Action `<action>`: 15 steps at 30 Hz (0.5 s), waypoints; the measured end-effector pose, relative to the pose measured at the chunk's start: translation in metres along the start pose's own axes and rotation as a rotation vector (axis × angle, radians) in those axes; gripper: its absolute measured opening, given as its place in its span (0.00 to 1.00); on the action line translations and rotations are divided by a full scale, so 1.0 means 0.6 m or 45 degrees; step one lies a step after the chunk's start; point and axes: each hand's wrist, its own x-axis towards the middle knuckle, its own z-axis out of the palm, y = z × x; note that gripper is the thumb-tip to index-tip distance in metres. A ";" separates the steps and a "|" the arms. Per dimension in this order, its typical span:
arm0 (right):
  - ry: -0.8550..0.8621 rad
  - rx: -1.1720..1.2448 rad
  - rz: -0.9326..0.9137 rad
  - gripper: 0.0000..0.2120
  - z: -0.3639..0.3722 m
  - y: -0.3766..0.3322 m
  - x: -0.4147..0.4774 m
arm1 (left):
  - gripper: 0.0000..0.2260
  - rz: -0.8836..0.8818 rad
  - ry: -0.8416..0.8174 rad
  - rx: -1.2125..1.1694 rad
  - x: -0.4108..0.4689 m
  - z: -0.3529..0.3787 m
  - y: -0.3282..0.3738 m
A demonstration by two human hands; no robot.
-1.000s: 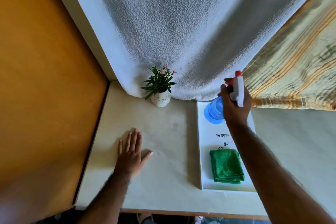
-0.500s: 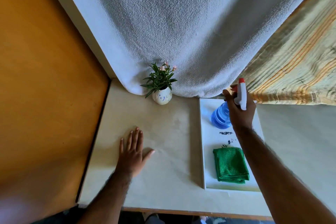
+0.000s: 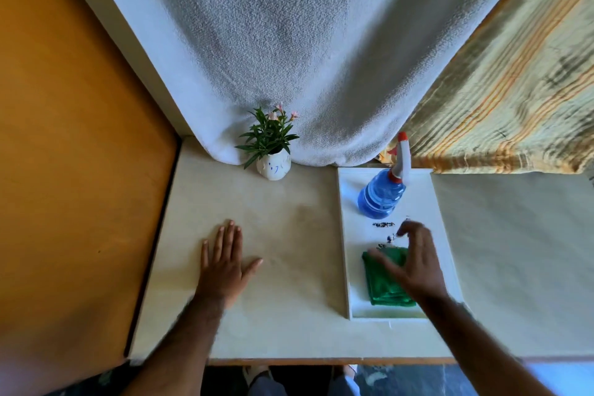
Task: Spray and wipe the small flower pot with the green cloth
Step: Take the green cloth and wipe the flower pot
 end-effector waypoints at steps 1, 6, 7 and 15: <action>-0.127 -0.102 -0.151 0.32 -0.003 0.012 -0.027 | 0.47 0.002 0.005 -0.009 0.000 0.000 0.001; -0.501 -0.445 -0.487 0.38 -0.018 0.051 -0.095 | 0.49 0.009 0.024 -0.033 -0.001 0.001 0.002; -0.541 -0.473 -0.482 0.38 -0.023 0.051 -0.098 | 0.50 0.012 0.028 -0.034 -0.002 0.001 0.003; -0.655 -0.476 -0.443 0.38 -0.026 0.037 -0.080 | 0.49 0.025 0.047 -0.034 -0.006 -0.002 0.007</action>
